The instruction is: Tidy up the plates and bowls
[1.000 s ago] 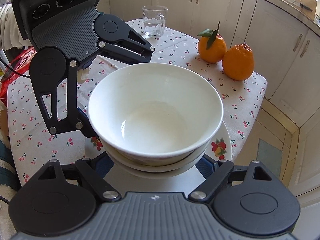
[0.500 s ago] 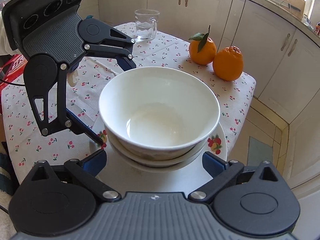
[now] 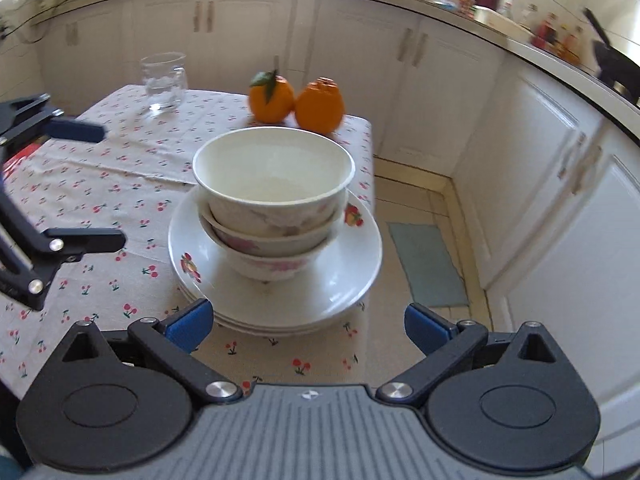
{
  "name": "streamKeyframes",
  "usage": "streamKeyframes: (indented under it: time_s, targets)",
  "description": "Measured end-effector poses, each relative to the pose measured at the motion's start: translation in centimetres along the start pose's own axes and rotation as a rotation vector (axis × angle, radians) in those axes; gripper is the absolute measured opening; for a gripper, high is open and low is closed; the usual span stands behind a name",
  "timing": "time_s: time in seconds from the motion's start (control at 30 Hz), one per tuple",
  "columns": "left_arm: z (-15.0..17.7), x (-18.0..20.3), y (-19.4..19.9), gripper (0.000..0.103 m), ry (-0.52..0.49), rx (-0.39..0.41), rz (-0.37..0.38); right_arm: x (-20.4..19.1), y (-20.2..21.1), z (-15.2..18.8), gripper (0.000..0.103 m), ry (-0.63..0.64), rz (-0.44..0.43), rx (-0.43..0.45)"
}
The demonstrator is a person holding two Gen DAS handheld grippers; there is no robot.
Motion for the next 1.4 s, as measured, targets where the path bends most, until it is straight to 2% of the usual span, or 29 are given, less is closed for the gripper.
streamKeyframes:
  time_s: [0.1,0.17,0.23,0.3,0.47,0.7,0.87,1.4]
  targets:
    - [1.0,0.3,1.7,0.102,0.129,0.008,-0.016,-0.5,0.7,2.1,0.103,-0.174,0.021,0.007]
    - [1.7,0.2,2.7,0.102,0.229,-0.021,-0.066,-0.7,1.1,3.5,0.103,-0.295,0.094,-0.009]
    - [2.3,0.2,3.8,0.102,0.293,-0.041,-0.082,-1.4,1.9,4.8,0.103,-0.353,0.158,-0.011]
    - [2.8,0.4,5.1,0.102,0.325,-0.048,-0.082,-2.2,3.2,5.9,0.103,-0.385,0.157,0.014]
    - [3.5,0.9,7.8,0.102,0.331,-0.044,-0.167,-4.3,6.9,7.0,0.103,-0.384,0.173,0.095]
    - [3.3,1.5,10.5,0.102,0.332,0.000,-0.199,-5.6,10.9,6.7,0.103,-0.373,0.175,0.212]
    - [3.2,1.6,10.9,0.103,0.335,0.011,-0.213,-5.9,11.5,6.7,0.103,-0.371,0.167,0.233]
    - [3.4,1.6,10.6,0.102,0.340,0.004,-0.224,-6.1,11.3,6.8,0.103,-0.373,0.177,0.228]
Point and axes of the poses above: each gripper's, at about its wrist camera, not at the fingertips, and y roughly against the way its jaws point, x to its right, z to its underside, the point moved 6 cm from there along -y, roughly the way its jaws point, and after that the axes turned 13 degrees about -x, right-handed, at the moved point
